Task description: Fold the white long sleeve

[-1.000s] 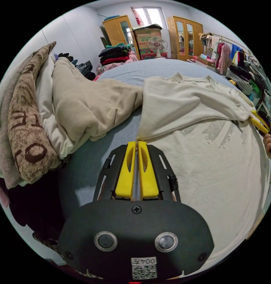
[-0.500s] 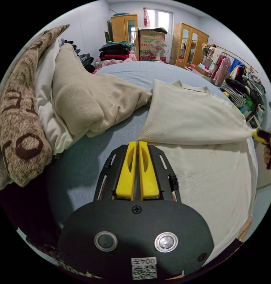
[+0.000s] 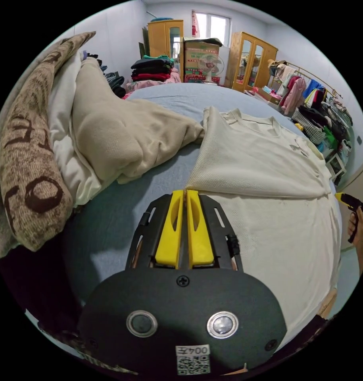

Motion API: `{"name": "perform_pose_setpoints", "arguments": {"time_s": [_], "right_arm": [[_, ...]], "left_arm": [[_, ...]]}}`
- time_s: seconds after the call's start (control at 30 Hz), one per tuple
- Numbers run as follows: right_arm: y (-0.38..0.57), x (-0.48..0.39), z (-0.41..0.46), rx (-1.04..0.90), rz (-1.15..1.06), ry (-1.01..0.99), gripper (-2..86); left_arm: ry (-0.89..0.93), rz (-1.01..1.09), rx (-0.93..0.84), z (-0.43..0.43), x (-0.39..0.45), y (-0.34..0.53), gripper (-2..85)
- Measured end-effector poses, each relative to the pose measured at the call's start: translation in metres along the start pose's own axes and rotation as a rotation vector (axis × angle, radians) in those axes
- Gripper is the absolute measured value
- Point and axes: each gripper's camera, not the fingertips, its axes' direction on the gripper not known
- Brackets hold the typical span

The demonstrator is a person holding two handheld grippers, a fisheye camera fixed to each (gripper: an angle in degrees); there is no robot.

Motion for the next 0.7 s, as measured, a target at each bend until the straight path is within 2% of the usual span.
{"name": "perform_pose_setpoints", "arguments": {"time_s": [0.07,0.17,0.3,0.47,0.53,0.7], "right_arm": [[-0.001,-0.015,0.002,0.016,-0.04,-0.024,6.4],[-0.004,-0.034,0.011,0.015,-0.069,-0.089,6.1],[-0.006,-0.056,0.021,-0.002,-0.096,-0.129,5.9],[-0.008,-0.074,0.034,-0.046,-0.133,-0.157,6.2],[-0.009,-0.08,0.037,-0.053,-0.129,-0.175,6.2],[-0.011,-0.087,0.041,-0.072,-0.112,-0.226,5.2]], "left_arm": [[-0.005,0.0,0.062,-0.018,0.002,-0.002,1.0],[-0.171,0.035,0.169,-0.039,0.02,-0.019,0.7],[-0.157,0.113,0.184,-0.04,0.036,-0.062,1.0],[-0.17,0.134,0.05,0.01,0.046,-0.085,4.3],[-0.221,0.113,0.0,0.029,0.05,-0.093,10.3],[-0.364,0.255,-0.093,0.061,0.076,-0.108,12.3]]}}
